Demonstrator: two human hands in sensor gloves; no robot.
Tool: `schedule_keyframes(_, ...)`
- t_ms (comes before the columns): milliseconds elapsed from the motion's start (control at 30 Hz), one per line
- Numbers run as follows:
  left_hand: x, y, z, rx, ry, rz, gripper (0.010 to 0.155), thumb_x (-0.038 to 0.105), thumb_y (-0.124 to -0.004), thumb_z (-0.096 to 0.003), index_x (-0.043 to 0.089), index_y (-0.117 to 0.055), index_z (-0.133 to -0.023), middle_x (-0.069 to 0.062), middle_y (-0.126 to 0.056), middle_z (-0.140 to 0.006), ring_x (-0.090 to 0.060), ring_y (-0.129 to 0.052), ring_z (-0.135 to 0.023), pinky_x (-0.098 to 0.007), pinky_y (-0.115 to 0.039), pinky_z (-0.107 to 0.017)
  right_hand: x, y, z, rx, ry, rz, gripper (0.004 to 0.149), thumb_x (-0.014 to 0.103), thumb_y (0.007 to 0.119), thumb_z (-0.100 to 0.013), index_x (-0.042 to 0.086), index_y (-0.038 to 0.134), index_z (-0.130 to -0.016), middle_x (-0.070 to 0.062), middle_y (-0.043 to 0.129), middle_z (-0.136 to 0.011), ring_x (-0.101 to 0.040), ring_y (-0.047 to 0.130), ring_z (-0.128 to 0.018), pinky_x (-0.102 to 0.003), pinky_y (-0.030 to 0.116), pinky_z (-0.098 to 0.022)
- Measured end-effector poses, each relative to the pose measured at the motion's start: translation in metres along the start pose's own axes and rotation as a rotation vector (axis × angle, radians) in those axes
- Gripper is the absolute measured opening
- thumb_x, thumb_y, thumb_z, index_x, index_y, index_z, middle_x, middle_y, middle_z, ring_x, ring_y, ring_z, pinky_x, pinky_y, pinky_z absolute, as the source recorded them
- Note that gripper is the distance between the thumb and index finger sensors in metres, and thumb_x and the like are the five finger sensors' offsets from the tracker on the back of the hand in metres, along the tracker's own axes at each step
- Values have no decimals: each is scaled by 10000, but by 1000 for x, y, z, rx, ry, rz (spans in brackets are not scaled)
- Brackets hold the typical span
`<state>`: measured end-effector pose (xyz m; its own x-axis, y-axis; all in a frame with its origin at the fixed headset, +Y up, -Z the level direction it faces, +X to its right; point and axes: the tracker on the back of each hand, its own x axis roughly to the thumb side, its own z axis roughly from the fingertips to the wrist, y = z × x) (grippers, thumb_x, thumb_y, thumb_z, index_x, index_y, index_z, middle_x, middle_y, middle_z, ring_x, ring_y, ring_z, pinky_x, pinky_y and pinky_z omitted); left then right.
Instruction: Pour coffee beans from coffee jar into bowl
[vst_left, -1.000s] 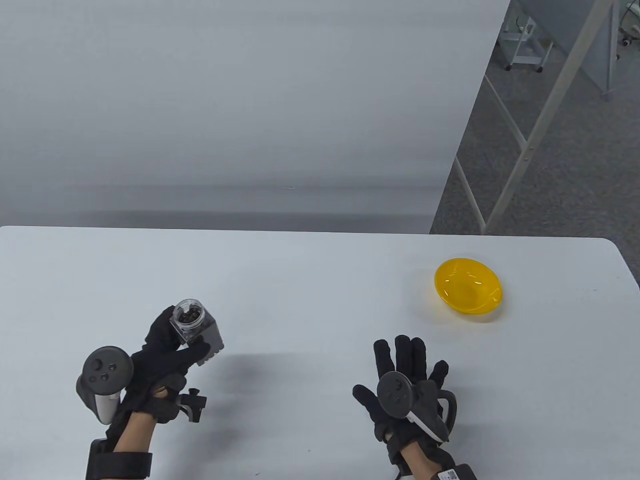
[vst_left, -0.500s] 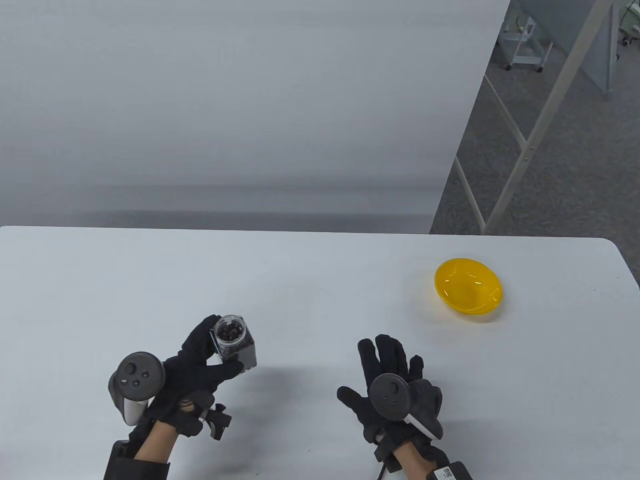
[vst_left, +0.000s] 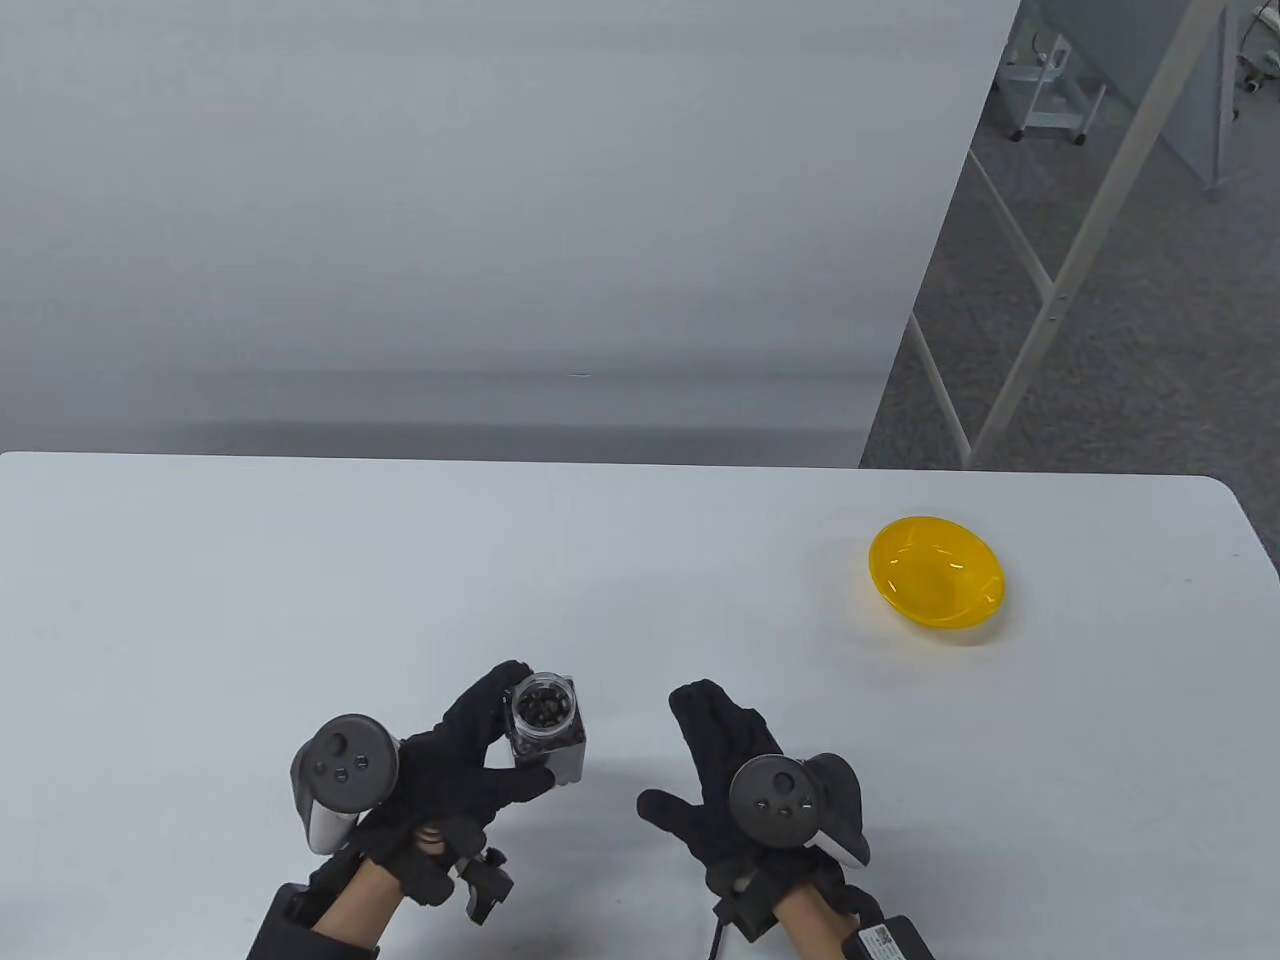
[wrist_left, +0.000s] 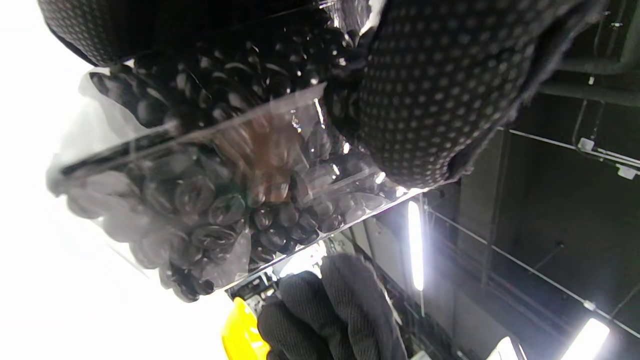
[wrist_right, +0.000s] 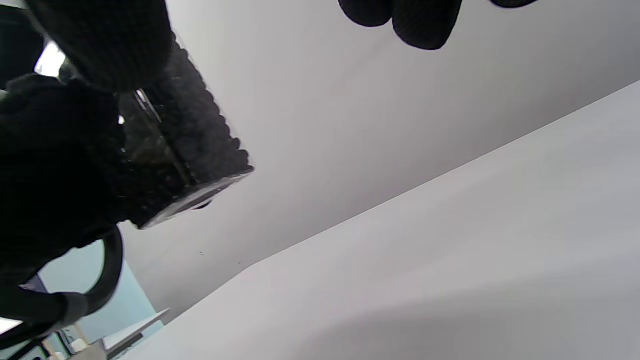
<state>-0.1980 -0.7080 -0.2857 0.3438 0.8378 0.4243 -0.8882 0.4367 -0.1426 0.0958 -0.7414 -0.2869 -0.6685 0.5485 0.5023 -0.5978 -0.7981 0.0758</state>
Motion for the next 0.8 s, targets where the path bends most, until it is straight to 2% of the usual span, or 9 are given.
schedule_keyframes(500,-2,-19,1,-51,-9,68,941,338,-972,-280,45,-495,-1036,-226,-612,-1015,-572,-741,-891,-697,-629,-593,11,28,-16,96,-90,-426,964,599,793,-366,179,190,-990,-233,322,-1056,-476,488,-957,-693,450,-648)
schedule_keyframes(800,-1,-29,2,-87,-12,129,931,299,-963,-282,33,-489,-1039,-243,-601,-1021,-585,-729,-899,-700,-620,-594,14,36,-20,105,-100,-504,987,577,812,-363,135,179,-979,-251,339,-1042,-482,479,-968,-697,452,-647)
